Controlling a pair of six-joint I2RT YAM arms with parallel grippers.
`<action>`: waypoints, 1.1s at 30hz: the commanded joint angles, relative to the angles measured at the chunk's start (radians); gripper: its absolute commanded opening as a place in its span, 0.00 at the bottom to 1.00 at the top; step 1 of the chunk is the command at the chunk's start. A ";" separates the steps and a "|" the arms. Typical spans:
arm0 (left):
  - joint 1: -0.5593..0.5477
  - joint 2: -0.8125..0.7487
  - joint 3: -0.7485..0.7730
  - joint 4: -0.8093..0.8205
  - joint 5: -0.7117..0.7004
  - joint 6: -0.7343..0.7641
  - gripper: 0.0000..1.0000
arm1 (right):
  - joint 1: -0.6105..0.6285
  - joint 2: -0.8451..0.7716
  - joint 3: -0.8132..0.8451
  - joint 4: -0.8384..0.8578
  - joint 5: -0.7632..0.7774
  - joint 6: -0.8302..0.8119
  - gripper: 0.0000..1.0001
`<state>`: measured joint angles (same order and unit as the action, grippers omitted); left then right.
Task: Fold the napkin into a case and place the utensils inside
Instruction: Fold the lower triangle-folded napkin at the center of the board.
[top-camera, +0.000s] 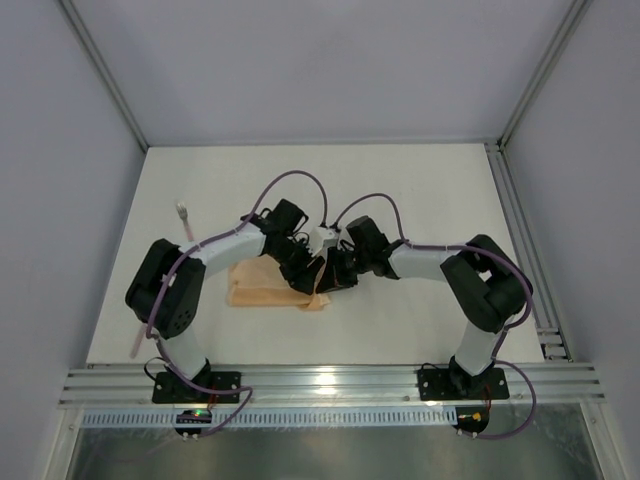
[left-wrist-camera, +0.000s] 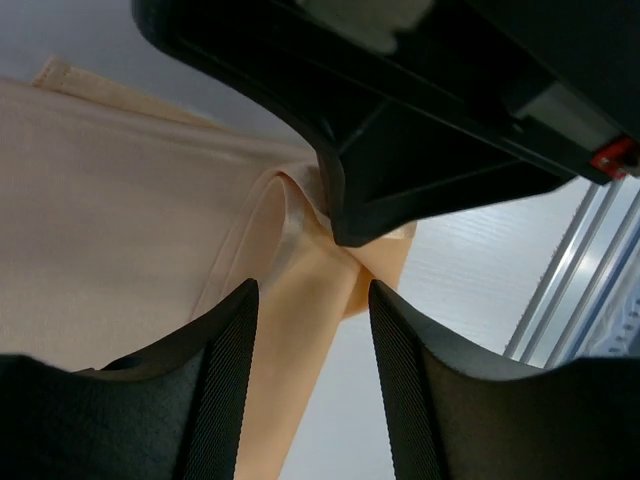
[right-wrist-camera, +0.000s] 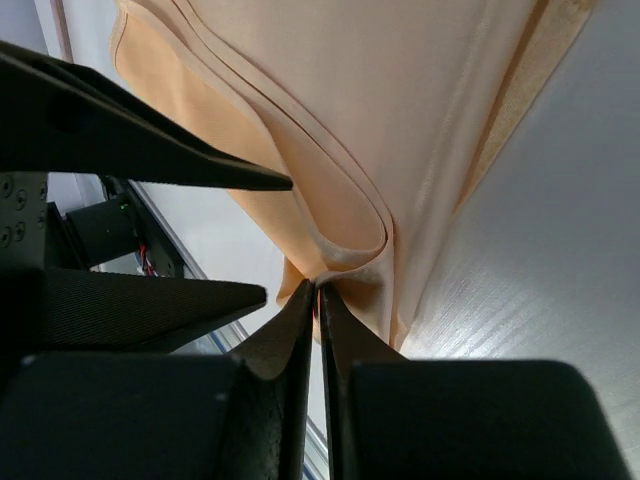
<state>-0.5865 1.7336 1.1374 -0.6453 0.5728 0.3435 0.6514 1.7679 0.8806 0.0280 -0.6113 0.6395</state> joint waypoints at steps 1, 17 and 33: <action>-0.007 0.026 -0.001 0.139 -0.043 -0.075 0.49 | -0.001 0.001 -0.009 0.070 0.036 0.035 0.10; -0.041 0.124 0.035 0.052 -0.085 -0.061 0.30 | -0.002 -0.016 -0.031 0.139 0.067 0.095 0.03; -0.041 0.084 0.021 0.062 -0.106 -0.054 0.02 | -0.004 -0.129 -0.068 0.081 0.162 0.072 0.21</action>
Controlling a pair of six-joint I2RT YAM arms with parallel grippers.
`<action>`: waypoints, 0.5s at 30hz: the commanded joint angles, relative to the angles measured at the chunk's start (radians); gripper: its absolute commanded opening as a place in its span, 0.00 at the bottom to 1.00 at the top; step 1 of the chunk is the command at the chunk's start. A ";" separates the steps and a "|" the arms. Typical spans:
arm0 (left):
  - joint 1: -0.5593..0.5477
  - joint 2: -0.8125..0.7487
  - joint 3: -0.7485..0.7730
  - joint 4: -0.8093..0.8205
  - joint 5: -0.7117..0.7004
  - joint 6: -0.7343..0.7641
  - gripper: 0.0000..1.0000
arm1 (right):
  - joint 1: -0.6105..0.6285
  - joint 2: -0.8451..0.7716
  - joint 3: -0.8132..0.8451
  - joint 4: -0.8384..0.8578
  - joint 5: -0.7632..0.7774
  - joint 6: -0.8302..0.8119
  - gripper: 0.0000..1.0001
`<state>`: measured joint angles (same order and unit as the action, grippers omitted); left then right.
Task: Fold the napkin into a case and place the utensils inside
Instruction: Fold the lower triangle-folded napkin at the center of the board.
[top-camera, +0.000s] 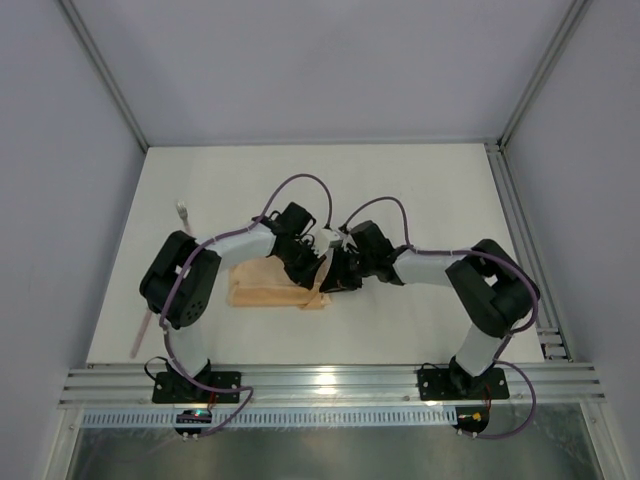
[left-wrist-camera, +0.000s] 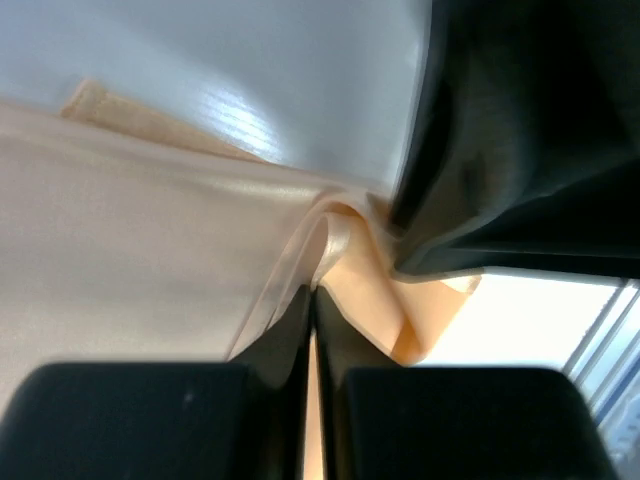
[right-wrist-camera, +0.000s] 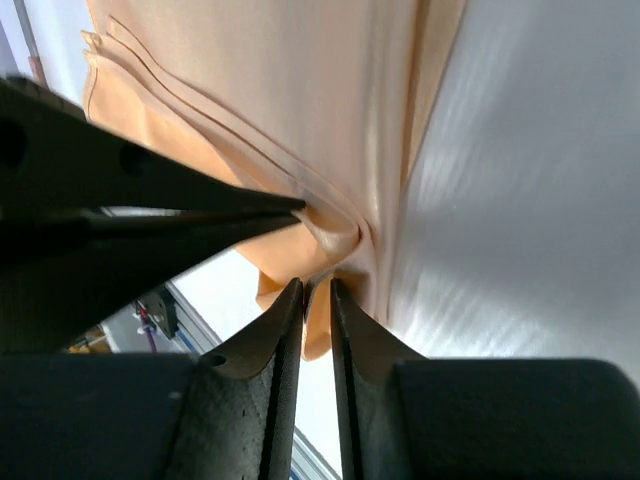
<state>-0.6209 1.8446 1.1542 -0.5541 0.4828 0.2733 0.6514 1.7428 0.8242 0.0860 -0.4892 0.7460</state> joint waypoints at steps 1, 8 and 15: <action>-0.007 -0.025 0.009 -0.029 -0.018 0.017 0.01 | -0.006 -0.147 -0.034 0.018 0.044 -0.060 0.22; -0.005 -0.021 0.027 -0.038 -0.009 0.012 0.00 | 0.008 -0.236 -0.132 0.083 0.028 -0.129 0.27; -0.007 -0.024 0.033 -0.046 -0.007 0.009 0.00 | 0.080 -0.181 -0.122 0.133 0.060 -0.116 0.40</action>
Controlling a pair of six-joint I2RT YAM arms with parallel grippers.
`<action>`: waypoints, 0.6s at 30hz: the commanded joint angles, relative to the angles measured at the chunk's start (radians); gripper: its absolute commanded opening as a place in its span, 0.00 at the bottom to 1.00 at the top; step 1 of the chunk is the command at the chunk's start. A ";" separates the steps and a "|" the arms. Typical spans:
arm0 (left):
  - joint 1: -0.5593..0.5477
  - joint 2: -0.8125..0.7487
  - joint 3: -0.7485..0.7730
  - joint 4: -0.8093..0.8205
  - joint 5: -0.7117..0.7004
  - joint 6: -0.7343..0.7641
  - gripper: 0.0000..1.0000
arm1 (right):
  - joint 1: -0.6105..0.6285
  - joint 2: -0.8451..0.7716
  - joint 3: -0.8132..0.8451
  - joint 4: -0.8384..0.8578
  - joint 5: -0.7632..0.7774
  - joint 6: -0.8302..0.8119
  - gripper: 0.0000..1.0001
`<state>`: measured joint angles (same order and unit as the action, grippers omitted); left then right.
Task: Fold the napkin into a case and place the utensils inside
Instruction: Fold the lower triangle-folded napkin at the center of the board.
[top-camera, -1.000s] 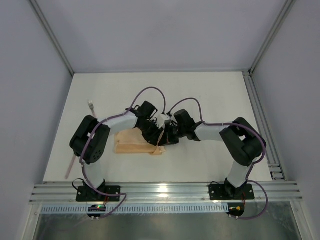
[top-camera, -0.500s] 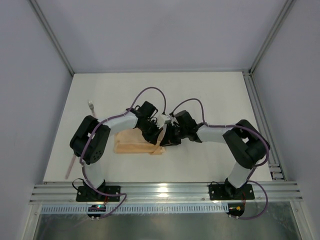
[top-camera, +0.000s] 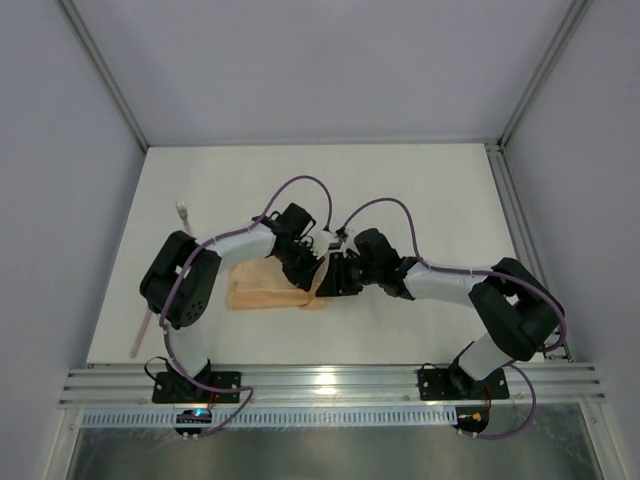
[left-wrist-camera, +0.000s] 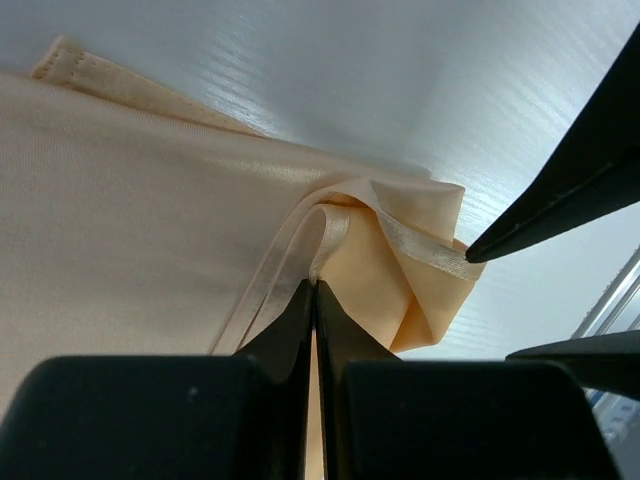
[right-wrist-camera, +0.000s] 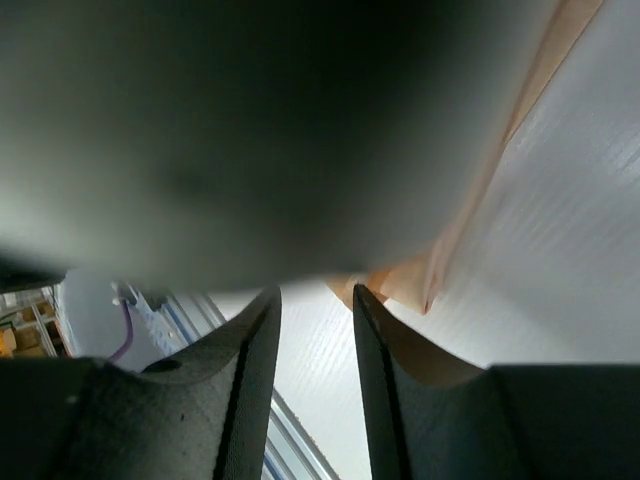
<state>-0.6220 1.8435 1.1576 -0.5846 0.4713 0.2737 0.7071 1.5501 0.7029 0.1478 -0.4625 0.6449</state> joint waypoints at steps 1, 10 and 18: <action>-0.005 -0.027 0.028 -0.017 0.006 0.009 0.00 | 0.029 0.010 -0.017 0.094 0.039 -0.008 0.41; -0.004 -0.027 0.036 -0.014 0.015 0.001 0.00 | 0.072 0.001 -0.077 0.197 0.105 0.009 0.41; 0.008 -0.029 0.034 -0.017 0.024 0.002 0.00 | 0.072 -0.053 -0.172 0.295 0.133 0.038 0.40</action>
<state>-0.6239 1.8435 1.1576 -0.6243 0.4721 0.2760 0.7654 1.5425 0.5735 0.3744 -0.3527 0.6632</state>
